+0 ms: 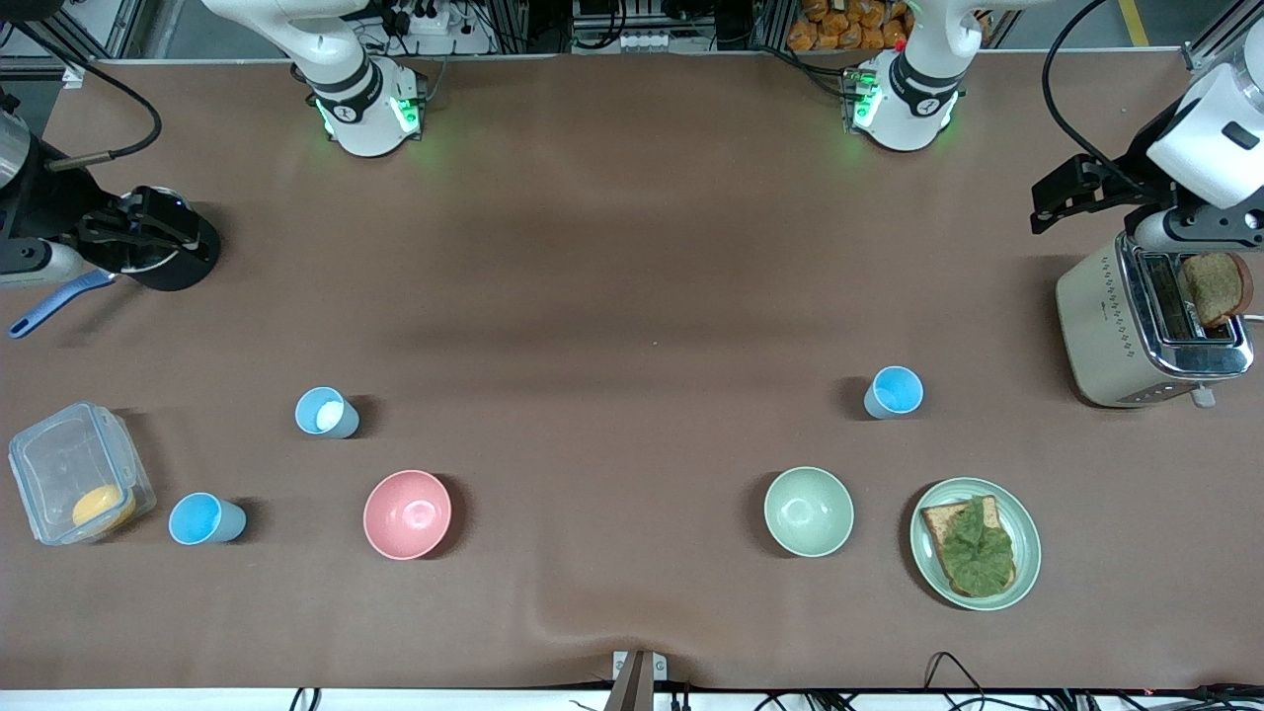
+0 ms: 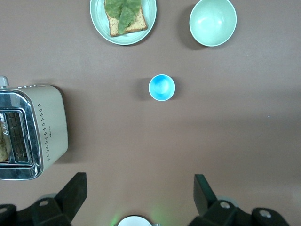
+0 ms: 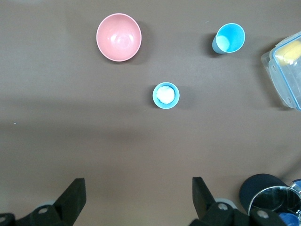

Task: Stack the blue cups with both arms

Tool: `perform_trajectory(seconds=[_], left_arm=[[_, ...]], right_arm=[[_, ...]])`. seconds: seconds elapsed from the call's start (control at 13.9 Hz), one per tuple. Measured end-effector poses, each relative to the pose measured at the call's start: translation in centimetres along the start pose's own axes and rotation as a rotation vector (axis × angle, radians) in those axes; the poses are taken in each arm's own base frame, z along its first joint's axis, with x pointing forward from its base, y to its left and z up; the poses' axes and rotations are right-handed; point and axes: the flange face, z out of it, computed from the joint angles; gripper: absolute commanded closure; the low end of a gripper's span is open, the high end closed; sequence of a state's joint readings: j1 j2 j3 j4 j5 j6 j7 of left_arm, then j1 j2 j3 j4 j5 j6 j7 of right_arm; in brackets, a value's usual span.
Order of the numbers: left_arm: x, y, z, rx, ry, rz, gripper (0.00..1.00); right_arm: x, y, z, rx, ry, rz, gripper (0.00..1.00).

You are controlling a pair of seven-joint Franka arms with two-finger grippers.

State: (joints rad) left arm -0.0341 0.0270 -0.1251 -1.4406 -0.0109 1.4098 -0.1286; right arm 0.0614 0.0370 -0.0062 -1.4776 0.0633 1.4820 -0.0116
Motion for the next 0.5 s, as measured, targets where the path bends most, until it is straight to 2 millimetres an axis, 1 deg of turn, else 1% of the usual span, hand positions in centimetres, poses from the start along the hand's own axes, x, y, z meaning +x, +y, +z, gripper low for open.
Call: perform_trajectory(seconds=[0.5], left_arm=[[0.03,-0.20,0.00,0.000,0.000,0.001,0.00]], right_arm=[[-0.01,0.11,0.17,0.000,-0.008,0.002,0.00]])
